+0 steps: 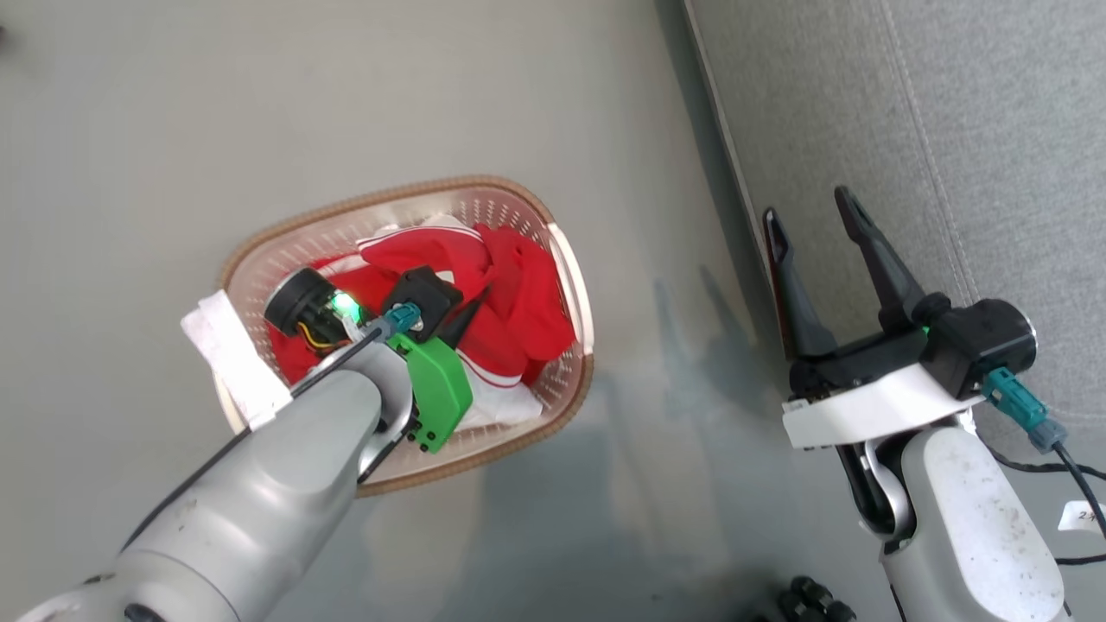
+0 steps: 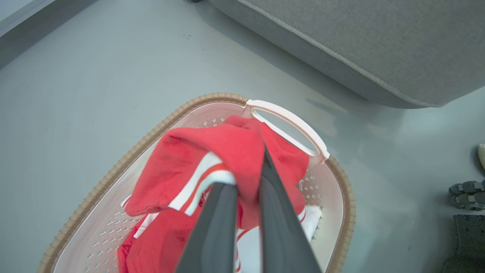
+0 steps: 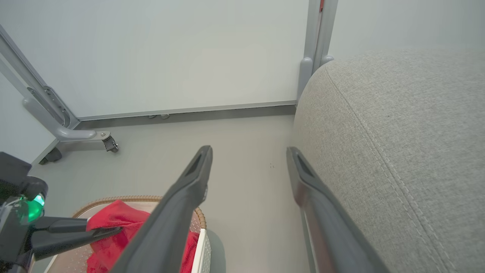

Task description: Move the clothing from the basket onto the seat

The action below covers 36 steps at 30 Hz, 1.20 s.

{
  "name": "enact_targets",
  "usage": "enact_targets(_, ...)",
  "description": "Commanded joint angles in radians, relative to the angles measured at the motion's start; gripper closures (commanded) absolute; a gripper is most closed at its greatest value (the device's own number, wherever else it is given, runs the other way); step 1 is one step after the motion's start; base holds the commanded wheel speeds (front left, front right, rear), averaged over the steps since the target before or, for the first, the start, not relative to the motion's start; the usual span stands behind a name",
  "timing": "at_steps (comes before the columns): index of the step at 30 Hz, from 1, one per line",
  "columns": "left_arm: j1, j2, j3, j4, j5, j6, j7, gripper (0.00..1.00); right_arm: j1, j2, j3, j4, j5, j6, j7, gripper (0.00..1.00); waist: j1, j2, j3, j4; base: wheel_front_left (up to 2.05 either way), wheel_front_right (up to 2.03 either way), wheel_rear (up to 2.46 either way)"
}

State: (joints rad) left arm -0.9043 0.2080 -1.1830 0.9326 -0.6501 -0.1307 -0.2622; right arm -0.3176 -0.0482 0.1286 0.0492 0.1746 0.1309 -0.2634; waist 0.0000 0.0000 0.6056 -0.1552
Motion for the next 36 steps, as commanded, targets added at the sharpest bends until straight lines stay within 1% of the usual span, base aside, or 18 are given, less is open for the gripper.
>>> enact_targets(1, 0.031, 0.008, 0.021, -0.024, 0.012, 0.000, -0.004, 1.00, 0.020, -0.004, -0.003, 0.009, -0.009, 0.000, -0.002, 0.00, 0.0000, 0.0000, -0.112, 0.066, 0.00, 0.00, 0.00)
enact_targets(13, 0.196, 0.030, 0.249, -0.251, 0.139, 0.002, -0.004, 1.00, 0.099, -0.004, -0.004, 0.047, -0.009, 0.000, -0.002, 0.00, 0.0000, 0.0000, -0.287, 0.113, 0.00, 0.00, 0.00)
enact_targets(17, 0.237, 0.023, 0.330, -0.325, 0.165, 0.001, -0.004, 1.00, 0.121, -0.004, -0.003, 0.052, -0.007, 0.000, -0.002, 0.00, 0.0000, 0.0000, -0.332, 0.124, 0.00, 0.00, 0.00)
enact_targets(22, 0.276, 0.000, 0.424, -0.406, 0.195, 0.001, -0.004, 1.00, 0.151, -0.004, -0.003, 0.056, 0.000, 0.000, -0.002, 0.00, 0.0000, 0.0000, -0.383, 0.132, 0.00, 0.00, 0.00)
enact_targets(27, 0.287, -0.025, 0.483, -0.487, 0.208, 0.001, -0.004, 1.00, 0.174, -0.004, -0.001, 0.057, 0.001, 0.000, -0.002, 0.00, 0.0000, 0.0000, -0.416, 0.135, 0.00, 0.00, 0.00)
enact_targets(36, 0.251, -0.057, 0.539, -0.607, 0.223, 0.001, -0.004, 1.00, 0.199, -0.004, 0.005, 0.047, 0.005, 0.000, -0.002, 0.00, 0.0000, 0.0000, -0.463, 0.136, 0.00, 0.00, 0.00)
